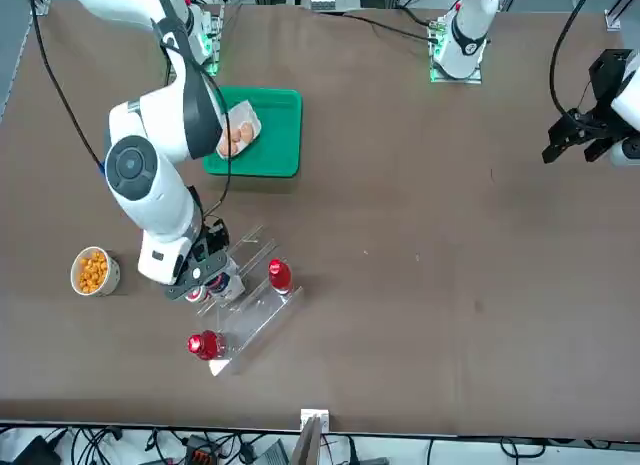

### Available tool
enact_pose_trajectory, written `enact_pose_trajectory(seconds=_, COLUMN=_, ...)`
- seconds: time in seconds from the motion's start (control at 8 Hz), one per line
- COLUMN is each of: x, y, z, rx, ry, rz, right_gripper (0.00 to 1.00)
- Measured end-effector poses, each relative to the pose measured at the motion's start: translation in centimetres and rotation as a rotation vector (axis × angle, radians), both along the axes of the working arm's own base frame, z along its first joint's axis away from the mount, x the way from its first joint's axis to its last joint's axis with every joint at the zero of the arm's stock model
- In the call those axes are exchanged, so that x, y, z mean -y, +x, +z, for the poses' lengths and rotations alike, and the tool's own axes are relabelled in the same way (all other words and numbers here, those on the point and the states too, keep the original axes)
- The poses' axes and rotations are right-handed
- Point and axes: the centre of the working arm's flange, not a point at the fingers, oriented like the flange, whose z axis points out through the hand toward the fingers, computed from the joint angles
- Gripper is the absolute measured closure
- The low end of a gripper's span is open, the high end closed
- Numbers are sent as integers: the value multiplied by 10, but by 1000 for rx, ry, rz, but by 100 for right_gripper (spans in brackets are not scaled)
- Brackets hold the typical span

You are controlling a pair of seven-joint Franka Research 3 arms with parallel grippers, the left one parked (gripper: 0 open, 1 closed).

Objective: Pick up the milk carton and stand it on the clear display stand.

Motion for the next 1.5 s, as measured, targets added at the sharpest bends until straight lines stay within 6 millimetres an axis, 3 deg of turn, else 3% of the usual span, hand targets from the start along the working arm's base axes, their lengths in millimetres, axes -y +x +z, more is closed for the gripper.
enact_pose_trajectory(seconds=0.62, x=-6, y=3, z=-21, rx=-14, ry=-6, rz=4, right_gripper=52)
enact_pose_trajectory(seconds=1.0, x=-10, y=3, z=-24, rx=-9, ry=-5, rz=10, right_gripper=2)
enact_pose_trajectory(seconds=1.5, x=-12, y=6, z=-8, rx=22, ry=8, rz=8, right_gripper=0)
